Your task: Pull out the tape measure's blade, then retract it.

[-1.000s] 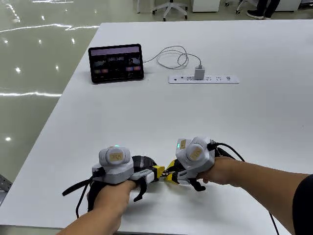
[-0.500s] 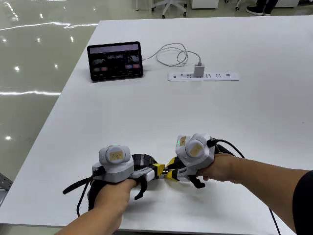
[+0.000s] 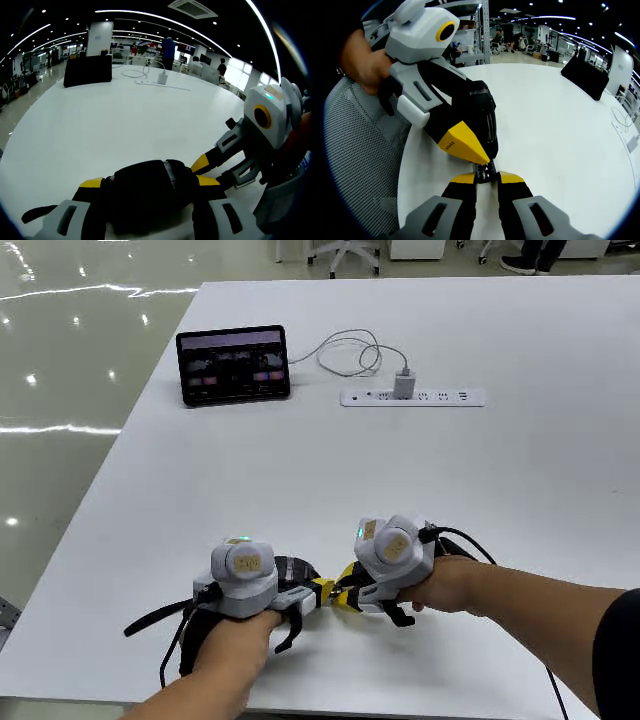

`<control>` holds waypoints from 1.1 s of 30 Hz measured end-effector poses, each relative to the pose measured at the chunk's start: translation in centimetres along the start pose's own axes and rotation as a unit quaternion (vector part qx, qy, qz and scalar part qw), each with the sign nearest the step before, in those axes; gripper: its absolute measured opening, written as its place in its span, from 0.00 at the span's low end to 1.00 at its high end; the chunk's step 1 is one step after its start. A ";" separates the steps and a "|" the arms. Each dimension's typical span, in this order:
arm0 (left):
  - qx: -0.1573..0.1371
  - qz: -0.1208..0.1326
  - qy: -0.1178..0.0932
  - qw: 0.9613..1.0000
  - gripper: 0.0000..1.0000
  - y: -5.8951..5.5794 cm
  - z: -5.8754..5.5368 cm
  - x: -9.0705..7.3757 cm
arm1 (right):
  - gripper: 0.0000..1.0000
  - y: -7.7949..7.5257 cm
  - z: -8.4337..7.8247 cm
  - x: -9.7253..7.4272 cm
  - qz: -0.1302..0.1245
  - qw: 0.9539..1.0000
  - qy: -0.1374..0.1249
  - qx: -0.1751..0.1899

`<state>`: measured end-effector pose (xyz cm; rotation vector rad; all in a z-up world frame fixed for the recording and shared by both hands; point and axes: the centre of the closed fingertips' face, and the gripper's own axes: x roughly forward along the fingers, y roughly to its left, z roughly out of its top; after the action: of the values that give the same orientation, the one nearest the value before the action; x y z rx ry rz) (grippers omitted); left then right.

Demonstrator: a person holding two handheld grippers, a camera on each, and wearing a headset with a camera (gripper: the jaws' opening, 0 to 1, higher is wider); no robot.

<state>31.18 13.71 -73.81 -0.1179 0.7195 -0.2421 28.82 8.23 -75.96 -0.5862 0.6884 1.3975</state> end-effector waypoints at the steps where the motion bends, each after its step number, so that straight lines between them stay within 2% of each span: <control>1: 0.000 0.000 0.000 1.000 0.66 0.0 0.0 0.0 | 0.11 0.0 0.0 0.0 0.000 1.000 0.000 0.000; 10: 0.011 0.006 0.002 1.000 0.66 0.0 -0.1 -0.1 | 0.11 0.0 0.0 0.0 -0.002 1.000 -0.002 0.002; 12: 0.021 0.012 0.007 1.000 0.66 0.0 -0.2 -0.1 | 0.11 0.0 0.0 0.0 -0.002 1.000 -0.002 0.002; 18: 0.028 0.019 0.015 0.999 0.66 0.1 -0.3 -0.1 | 0.11 0.0 0.0 0.0 -0.002 1.000 -0.005 0.005; 22: 0.009 0.007 0.012 1.000 0.65 0.3 -0.2 -0.1 | 0.11 0.0 0.0 0.0 -0.002 1.000 -0.004 0.003; 26: 0.004 0.002 0.013 1.000 0.65 0.3 -0.2 -0.1 | 0.11 0.1 0.1 0.0 -0.001 1.000 -0.005 0.001; 28: -0.001 -0.001 0.013 1.000 0.65 0.2 -0.1 -0.2 | 0.11 0.0 0.1 0.0 0.000 1.000 -0.004 0.014; 30: -0.003 -0.003 0.013 1.000 0.65 0.3 -0.1 -0.2 | 0.11 0.1 0.1 0.0 0.000 1.000 -0.008 -0.002; 33: -0.006 -0.005 0.013 1.000 0.64 0.3 -0.1 -0.2 | 0.11 0.0 0.1 0.0 -0.001 1.000 -0.017 0.010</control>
<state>31.02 14.01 -73.86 -0.1303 0.7462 -0.2487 28.86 8.28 -75.89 -0.5469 0.6728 1.3939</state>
